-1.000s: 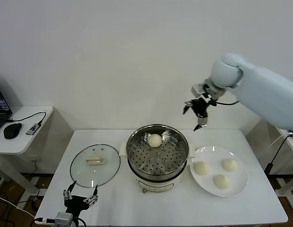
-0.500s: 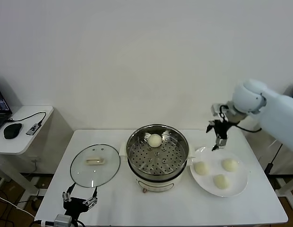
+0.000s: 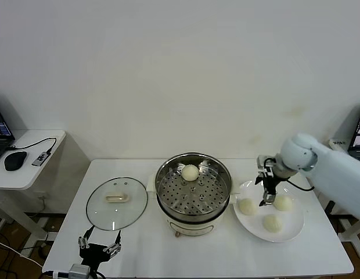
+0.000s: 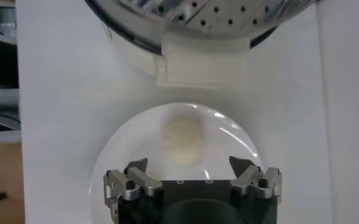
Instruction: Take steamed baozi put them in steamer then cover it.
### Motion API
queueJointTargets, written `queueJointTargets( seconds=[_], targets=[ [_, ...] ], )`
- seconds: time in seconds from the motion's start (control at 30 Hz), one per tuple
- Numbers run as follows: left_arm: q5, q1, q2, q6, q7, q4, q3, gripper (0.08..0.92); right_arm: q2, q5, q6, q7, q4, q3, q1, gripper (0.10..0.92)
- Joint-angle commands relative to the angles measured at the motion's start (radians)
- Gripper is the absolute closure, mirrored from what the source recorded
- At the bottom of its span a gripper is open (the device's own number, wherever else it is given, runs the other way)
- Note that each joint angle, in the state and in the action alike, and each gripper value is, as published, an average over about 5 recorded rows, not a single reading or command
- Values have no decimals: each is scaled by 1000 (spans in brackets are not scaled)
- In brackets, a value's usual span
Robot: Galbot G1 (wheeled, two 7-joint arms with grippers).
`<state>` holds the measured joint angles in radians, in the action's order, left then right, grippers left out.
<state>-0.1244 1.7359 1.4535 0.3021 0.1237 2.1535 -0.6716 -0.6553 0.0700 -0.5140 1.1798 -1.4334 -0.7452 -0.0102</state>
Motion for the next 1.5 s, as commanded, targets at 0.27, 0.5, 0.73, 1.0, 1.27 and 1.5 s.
queueJointTargets(
  seconds=[0.27,0.5,0.73,1.0,1.27,1.5],
  targets=[
    [1,-18,2,0,1,-45,-4,177,-80,37,37,-69,92,-15,-65,203],
    [0,-17,5,-2,-2,-64,8,177,-93,58,56,-75,114,-13,-76,203],
    [1,-23,5,-2,-3,-71,12,177,-96,100,68,-65,128,8,-92,203],
    [2,-22,1,-3,-4,-77,10,177,-121,112,78,-78,161,12,-98,203],
    [3,-23,3,-3,-5,-83,10,177,-134,108,74,-78,175,14,-99,203],
    [2,-21,2,-3,-8,-90,19,177,-131,107,73,-78,184,20,-109,294]
  ],
)
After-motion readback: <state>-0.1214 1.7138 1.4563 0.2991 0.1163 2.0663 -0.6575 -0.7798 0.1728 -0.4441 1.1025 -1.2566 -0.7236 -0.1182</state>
